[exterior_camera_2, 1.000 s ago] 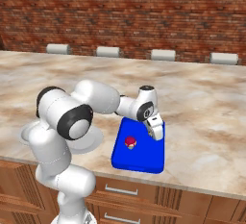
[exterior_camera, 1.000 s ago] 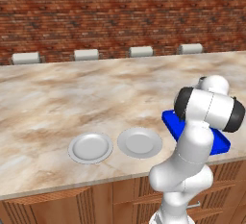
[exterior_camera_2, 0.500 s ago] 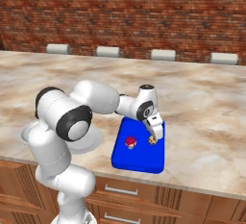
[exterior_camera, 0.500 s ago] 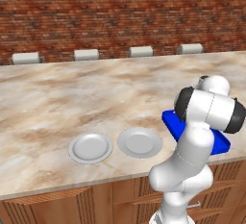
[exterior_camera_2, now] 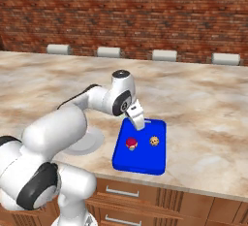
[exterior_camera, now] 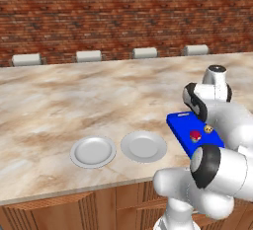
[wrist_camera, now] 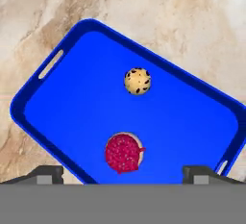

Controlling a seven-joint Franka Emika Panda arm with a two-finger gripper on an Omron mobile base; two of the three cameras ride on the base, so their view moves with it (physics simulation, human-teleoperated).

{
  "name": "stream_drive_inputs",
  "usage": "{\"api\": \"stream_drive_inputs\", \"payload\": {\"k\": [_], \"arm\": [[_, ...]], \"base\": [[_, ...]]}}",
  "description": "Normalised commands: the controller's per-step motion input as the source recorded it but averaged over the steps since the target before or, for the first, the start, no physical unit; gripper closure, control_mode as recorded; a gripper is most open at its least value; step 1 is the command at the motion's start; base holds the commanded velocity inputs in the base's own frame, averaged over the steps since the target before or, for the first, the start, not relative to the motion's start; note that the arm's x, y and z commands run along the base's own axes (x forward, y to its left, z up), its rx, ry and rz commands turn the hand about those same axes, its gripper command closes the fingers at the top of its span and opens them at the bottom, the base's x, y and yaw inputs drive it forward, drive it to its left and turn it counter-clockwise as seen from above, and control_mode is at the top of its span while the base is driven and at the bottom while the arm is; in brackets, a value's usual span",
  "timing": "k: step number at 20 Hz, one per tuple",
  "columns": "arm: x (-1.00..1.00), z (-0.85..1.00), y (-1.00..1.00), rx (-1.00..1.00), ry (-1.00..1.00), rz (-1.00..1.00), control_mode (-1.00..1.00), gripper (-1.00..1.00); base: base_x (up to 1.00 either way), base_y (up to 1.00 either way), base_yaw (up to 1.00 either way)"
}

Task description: Move the dessert items from the plates to the tray.

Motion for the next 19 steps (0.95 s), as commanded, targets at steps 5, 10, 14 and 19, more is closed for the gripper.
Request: {"api": "stream_drive_inputs", "payload": {"k": [5,10,14,19], "arm": [[-0.99,1.0,0.64,-0.07,-0.45,0.15,-1.0,-1.0],[-1.0,0.97,0.18,-0.02,-0.62,0.09,-1.0,-1.0],[-1.0,1.0,0.0,0.0,-0.69,0.01,-1.0,-1.0],[-0.8,0.96,0.04,0.0,-0.47,0.0,-1.0,-1.0]], "base": [[0.0,0.0,0.0],[0.0,0.0,0.0],[0.0,0.0,0.0],[0.0,0.0,0.0]]}}
